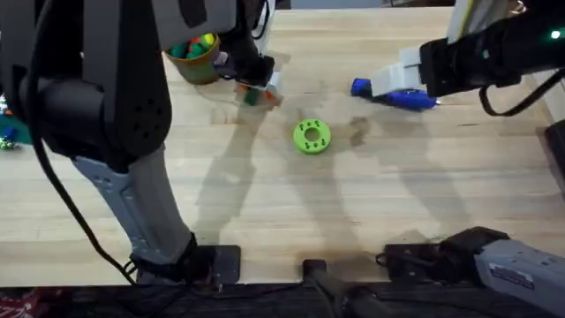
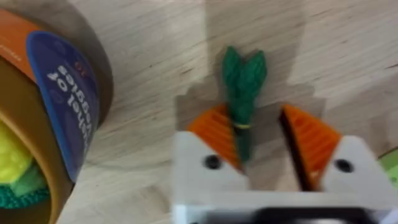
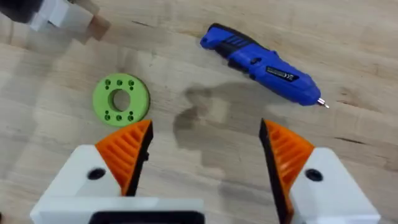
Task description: Pick up the gripper from the table and insert it into the empty holder that is missing its gripper. Then pick up a screw, insert it into the mounting hole, and use the screwdriver to tighten it. Finally, clean up the table by picking up the vegetable and placing it into the bucket.
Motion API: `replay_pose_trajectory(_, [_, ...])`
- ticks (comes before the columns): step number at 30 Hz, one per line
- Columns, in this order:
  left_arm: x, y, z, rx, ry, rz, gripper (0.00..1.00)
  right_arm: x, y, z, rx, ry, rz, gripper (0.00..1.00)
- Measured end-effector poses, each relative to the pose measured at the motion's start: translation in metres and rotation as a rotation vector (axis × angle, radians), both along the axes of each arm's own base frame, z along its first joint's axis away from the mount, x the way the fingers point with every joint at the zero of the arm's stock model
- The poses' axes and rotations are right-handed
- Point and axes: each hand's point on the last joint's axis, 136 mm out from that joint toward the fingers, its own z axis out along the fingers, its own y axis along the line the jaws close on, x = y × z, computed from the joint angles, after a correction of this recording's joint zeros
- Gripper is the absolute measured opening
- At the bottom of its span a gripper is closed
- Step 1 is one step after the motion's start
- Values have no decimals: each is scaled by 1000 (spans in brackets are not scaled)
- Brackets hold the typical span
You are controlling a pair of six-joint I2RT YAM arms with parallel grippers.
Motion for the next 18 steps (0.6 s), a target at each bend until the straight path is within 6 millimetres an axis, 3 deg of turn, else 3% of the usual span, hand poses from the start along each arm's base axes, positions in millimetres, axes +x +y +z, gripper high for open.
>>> replay_pose_trajectory(3, [-1, -2, 1, -9, 4, -8, 55, 0, 0, 0, 0, 0, 0, 996])
replay_pose_trajectory(4, [-1, -3, 1, -8, 4, -14, 23, 0, 0, 0, 0, 0, 0, 996])
replay_pose_trajectory(13, [-10, 0, 5, 4, 29, -15, 19, 0, 0, 0, 0, 0, 0, 996])
replay_pose_trajectory(16, [-10, 3, 22, 7, 5, -9, 19, 0, 0, 0, 0, 0, 0, 996])
replay_pose_trajectory(18, [-6, 7, 46, -2, -51, 0, 19, 0, 0, 0, 0, 0, 0, 996])
